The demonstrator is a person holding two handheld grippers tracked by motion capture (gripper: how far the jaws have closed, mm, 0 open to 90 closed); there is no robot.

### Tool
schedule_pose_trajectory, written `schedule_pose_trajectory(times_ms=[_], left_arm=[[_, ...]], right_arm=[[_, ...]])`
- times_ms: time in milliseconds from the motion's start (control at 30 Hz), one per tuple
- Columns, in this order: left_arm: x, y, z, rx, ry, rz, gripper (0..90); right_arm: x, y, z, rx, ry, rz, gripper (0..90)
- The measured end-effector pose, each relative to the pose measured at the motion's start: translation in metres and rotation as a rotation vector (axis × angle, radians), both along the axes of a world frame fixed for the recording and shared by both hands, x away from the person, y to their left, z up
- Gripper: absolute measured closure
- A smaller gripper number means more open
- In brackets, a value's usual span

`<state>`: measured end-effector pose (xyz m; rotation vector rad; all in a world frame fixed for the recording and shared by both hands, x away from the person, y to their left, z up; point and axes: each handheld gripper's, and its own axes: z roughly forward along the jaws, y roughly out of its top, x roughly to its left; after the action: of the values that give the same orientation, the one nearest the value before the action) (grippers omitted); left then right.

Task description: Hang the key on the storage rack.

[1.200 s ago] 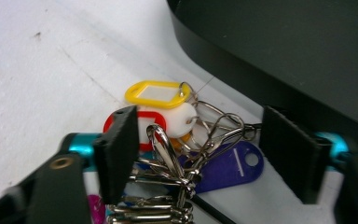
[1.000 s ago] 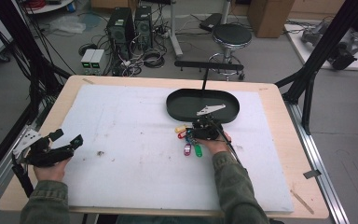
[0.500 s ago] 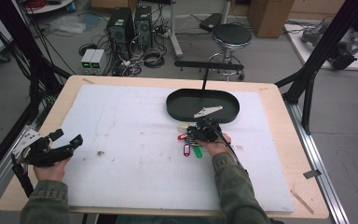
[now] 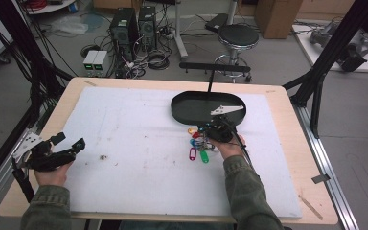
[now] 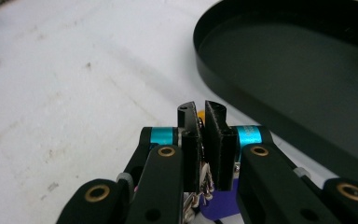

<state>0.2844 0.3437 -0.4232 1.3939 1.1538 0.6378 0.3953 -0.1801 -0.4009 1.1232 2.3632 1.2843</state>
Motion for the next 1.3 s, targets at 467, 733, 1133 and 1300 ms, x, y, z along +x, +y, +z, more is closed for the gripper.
schedule_pose_trajectory(times_ms=[467,733,1133,1300], left_arm=[[0.000,0.000,0.000,-0.003,-0.004,0.002,6.0],[0.000,-0.001,0.000,-0.002,-0.002,-0.004,6.0],[0.001,-0.001,0.000,-0.008,-0.004,-0.002,6.0],[0.001,-0.001,0.000,-0.011,-0.005,-0.002,6.0]], right_arm=[[-0.001,-0.023,0.033,0.216,-0.055,-0.068,85.2],[-0.001,-0.020,0.055,0.213,-0.102,-0.067,85.2],[0.008,-0.022,0.090,0.232,-0.164,-0.097,86.7],[0.013,-0.018,0.107,0.225,-0.181,-0.103,87.3]])
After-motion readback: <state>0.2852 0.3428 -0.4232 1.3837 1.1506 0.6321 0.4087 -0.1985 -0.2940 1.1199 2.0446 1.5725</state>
